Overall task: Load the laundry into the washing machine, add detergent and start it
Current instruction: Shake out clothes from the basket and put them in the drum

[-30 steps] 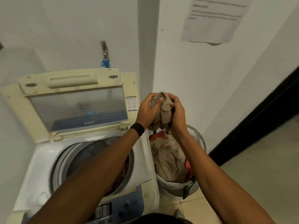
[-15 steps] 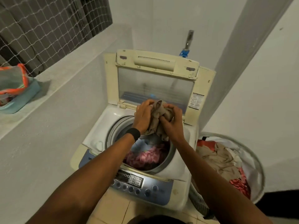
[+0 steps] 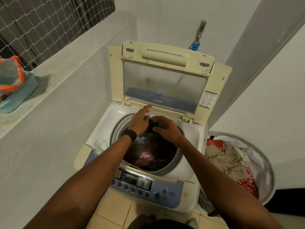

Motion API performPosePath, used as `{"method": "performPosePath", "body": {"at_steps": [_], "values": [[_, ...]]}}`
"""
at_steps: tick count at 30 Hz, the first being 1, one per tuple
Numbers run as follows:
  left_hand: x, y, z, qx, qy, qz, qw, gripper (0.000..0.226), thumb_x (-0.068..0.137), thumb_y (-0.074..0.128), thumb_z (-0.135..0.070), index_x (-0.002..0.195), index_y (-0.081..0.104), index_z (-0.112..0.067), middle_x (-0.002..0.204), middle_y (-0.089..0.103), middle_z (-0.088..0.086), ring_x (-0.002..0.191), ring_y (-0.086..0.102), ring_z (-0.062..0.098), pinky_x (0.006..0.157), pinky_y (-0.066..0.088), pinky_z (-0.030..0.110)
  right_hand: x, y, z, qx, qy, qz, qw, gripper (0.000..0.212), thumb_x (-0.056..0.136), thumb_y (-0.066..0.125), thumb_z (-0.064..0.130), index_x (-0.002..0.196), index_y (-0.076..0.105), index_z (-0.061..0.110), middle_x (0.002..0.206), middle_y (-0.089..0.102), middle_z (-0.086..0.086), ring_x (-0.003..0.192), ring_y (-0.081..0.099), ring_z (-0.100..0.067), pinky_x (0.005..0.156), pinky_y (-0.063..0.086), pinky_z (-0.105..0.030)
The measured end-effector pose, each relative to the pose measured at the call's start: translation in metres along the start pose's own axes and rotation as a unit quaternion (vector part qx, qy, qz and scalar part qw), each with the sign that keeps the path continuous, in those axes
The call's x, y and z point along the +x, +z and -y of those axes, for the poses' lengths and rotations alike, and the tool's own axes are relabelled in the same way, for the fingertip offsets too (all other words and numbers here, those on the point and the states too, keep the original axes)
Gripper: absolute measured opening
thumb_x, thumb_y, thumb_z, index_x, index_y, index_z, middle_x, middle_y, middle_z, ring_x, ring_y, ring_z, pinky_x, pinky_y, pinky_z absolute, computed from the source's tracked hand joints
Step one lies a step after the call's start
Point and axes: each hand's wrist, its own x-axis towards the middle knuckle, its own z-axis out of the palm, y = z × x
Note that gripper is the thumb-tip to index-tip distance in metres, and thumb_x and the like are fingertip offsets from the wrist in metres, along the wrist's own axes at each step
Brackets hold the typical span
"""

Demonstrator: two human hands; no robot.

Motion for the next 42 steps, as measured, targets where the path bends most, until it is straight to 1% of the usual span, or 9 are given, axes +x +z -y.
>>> {"method": "performPosePath", "body": {"at_steps": [6, 11, 14, 20, 25, 30, 34, 37, 42], "values": [[0.010, 0.027, -0.013, -0.016, 0.051, 0.044, 0.998, 0.035, 0.109, 0.047, -0.019, 0.143, 0.055, -0.024, 0.123, 0.064, 0.001, 0.114, 0.059, 0.018, 0.105, 0.049, 0.043, -0.019, -0.022, -0.007, -0.020, 0.017, -0.047, 0.999, 0.041, 0.096, 0.069, 0.017, 0.136, 0.062, 0.014, 0.134, 0.066, -0.002, 0.118, 0.059, -0.012, 0.099, 0.048, -0.026], [0.013, 0.083, -0.048, -0.025, 0.103, 0.116, 0.988, 0.032, 0.109, 0.047, -0.022, 0.138, 0.060, -0.026, 0.138, 0.064, -0.001, 0.122, 0.059, 0.019, 0.105, 0.048, 0.038, -0.058, -0.065, -0.038, -0.005, 0.051, -0.146, 0.988, 0.036, 0.093, 0.072, 0.023, 0.129, 0.068, 0.014, 0.128, 0.070, 0.000, 0.121, 0.063, -0.014, 0.105, 0.048, -0.031], [0.007, 0.125, -0.073, -0.029, 0.122, 0.161, 0.979, 0.030, 0.110, 0.047, -0.023, 0.136, 0.062, -0.025, 0.133, 0.066, -0.002, 0.119, 0.061, 0.017, 0.103, 0.048, 0.034, -0.086, -0.094, -0.058, -0.005, 0.078, -0.187, 0.979, 0.031, 0.093, 0.073, 0.016, 0.123, 0.070, 0.014, 0.123, 0.072, 0.002, 0.117, 0.064, -0.007, 0.098, 0.047, -0.017], [0.001, 0.207, -0.109, -0.010, 0.137, 0.229, 0.964, 0.027, 0.109, 0.048, -0.023, 0.129, 0.066, -0.024, 0.126, 0.071, 0.002, 0.115, 0.065, 0.021, 0.101, 0.051, 0.037, -0.136, -0.155, -0.108, 0.008, 0.146, -0.248, 0.958, 0.023, 0.089, 0.071, 0.005, 0.111, 0.071, 0.011, 0.107, 0.075, 0.000, 0.086, 0.071, 0.002, 0.083, 0.053, -0.015], [-0.005, 0.263, -0.121, 0.036, 0.126, 0.277, 0.952, 0.026, 0.104, 0.052, -0.025, 0.121, 0.071, -0.030, 0.123, 0.072, -0.001, 0.111, 0.066, 0.021, 0.097, 0.053, 0.034, -0.169, -0.185, -0.160, 0.024, 0.172, -0.276, 0.945, 0.023, 0.091, 0.070, 0.005, 0.114, 0.072, 0.007, 0.110, 0.076, -0.005, 0.104, 0.071, -0.018, 0.093, 0.055, -0.027], [-0.008, 0.314, -0.109, 0.092, 0.106, 0.285, 0.948, 0.018, 0.101, 0.062, -0.024, 0.111, 0.076, -0.018, 0.115, 0.074, 0.004, 0.107, 0.065, 0.023, 0.084, 0.042, 0.021, -0.185, -0.200, -0.211, 0.036, 0.194, -0.268, 0.943, 0.024, 0.090, 0.072, 0.001, 0.112, 0.073, 0.012, 0.104, 0.073, 0.008, 0.093, 0.065, 0.006, 0.085, 0.050, -0.010], [0.005, 0.349, -0.081, 0.122, 0.052, 0.273, 0.953, 0.039, 0.107, 0.054, -0.034, 0.141, 0.062, -0.017, 0.142, 0.061, 0.008, 0.131, 0.055, 0.027, 0.115, 0.040, 0.032, -0.192, -0.208, -0.241, 0.031, 0.211, -0.247, 0.945, 0.024, 0.090, 0.072, 0.003, 0.113, 0.073, 0.008, 0.106, 0.073, 0.003, 0.093, 0.067, -0.003, 0.085, 0.049, -0.015], [0.019, 0.368, -0.056, 0.302, 0.065, 0.275, 0.911, 0.056, 0.109, 0.048, -0.038, 0.157, 0.039, -0.011, 0.158, 0.041, 0.018, 0.145, 0.036, 0.039, 0.124, 0.029, 0.042, -0.197, -0.213, -0.257, 0.018, 0.210, -0.233, 0.949, 0.023, 0.091, 0.072, 0.006, 0.113, 0.074, 0.009, 0.112, 0.074, -0.002, 0.104, 0.069, -0.019, 0.095, 0.054, -0.031], [0.032, 0.371, -0.056, 0.539, 0.079, 0.267, 0.795, 0.047, 0.107, 0.047, -0.017, 0.151, 0.039, -0.004, 0.145, 0.053, 0.026, 0.139, 0.040, 0.049, 0.117, 0.036, 0.052, -0.201, -0.216, -0.280, 0.013, 0.221, -0.203, 0.954, 0.024, 0.087, 0.074, 0.013, 0.111, 0.074, 0.010, 0.107, 0.076, -0.004, 0.104, 0.071, -0.021, 0.097, 0.056, -0.047]]}}
